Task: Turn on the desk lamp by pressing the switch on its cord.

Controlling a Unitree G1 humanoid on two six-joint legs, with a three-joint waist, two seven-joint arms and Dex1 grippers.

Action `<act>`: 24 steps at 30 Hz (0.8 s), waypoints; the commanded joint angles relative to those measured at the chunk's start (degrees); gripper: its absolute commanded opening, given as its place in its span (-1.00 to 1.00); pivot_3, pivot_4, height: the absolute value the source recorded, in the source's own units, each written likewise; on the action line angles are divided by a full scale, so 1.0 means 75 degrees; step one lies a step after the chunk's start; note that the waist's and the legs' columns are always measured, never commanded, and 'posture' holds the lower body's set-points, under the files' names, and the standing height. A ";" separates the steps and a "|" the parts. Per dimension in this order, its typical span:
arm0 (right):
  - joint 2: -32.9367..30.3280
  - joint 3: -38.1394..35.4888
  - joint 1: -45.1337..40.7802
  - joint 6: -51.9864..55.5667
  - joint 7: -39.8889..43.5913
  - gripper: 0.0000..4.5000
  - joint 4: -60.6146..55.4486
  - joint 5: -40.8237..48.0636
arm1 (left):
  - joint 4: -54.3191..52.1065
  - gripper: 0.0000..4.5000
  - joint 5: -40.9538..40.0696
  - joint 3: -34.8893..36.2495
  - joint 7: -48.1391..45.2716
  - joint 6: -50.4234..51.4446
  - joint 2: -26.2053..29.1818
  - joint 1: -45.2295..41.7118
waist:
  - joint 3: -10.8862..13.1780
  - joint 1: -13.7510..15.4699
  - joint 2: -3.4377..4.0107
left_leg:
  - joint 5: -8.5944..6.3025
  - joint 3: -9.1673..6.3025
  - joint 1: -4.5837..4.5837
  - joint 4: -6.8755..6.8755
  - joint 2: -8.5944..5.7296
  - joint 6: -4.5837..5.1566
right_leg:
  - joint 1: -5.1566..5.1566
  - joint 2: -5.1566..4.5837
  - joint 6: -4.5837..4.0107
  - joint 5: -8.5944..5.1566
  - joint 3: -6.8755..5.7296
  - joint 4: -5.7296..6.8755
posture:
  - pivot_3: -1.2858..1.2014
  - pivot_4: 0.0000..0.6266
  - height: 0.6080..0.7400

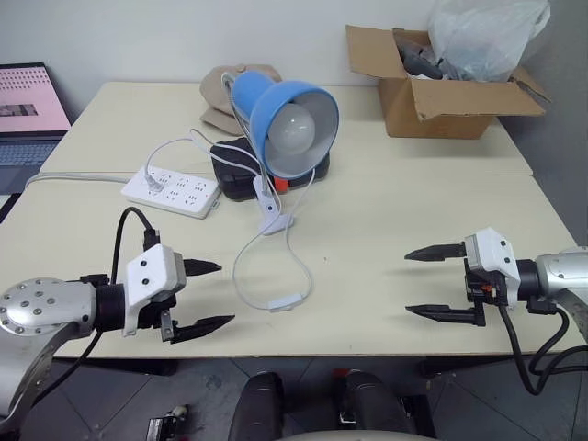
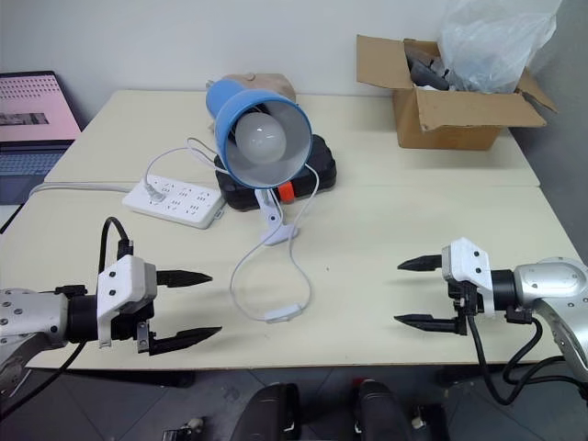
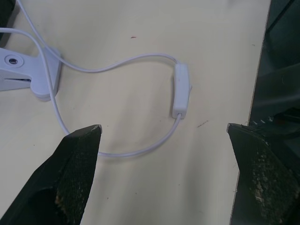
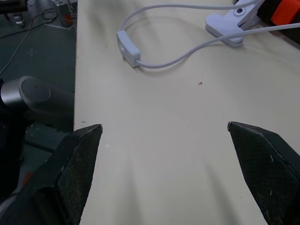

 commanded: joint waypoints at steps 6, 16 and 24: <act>0.0164 0.0121 -0.0390 -0.0205 0.0064 1.00 0.0118 -0.0080 | -0.0293 0.99 -0.0030 0.0190 -0.0040 -0.0113 -0.0065 -0.0047 | 0.0001 -0.0001 0.0000 | 0.0000 0.0000 0.0000 0.0004 -0.0001 0.0000 | 0.0001 0.0000 -0.0004 -0.0002 0.0002 0.0000 | 0.03 -0.52 1.00; 0.0242 0.0262 -0.0535 0.0167 -0.0170 1.00 -0.0231 -0.0007 | 0.0154 0.99 -0.0385 -0.0119 -0.0387 -0.0111 -0.0058 -0.0646 | 0.0001 0.0008 0.0000 | 0.0000 -0.0001 0.0001 0.0004 -0.0002 0.0000 | 0.0003 0.0000 0.0007 0.0005 -0.0001 0.0006 | 0.03 -0.52 1.00; 0.0271 0.0389 -0.0588 0.0625 -0.0527 1.00 -0.0748 0.0003 | 0.0996 0.99 0.1167 -0.1694 -0.0539 -0.1510 -0.0363 -0.1199 | 0.0000 0.0010 0.0000 | 0.0000 0.0002 -0.0001 0.0006 -0.0002 0.0000 | 0.0002 0.0000 0.0007 0.0005 0.0003 0.0007 | 0.03 -0.52 1.00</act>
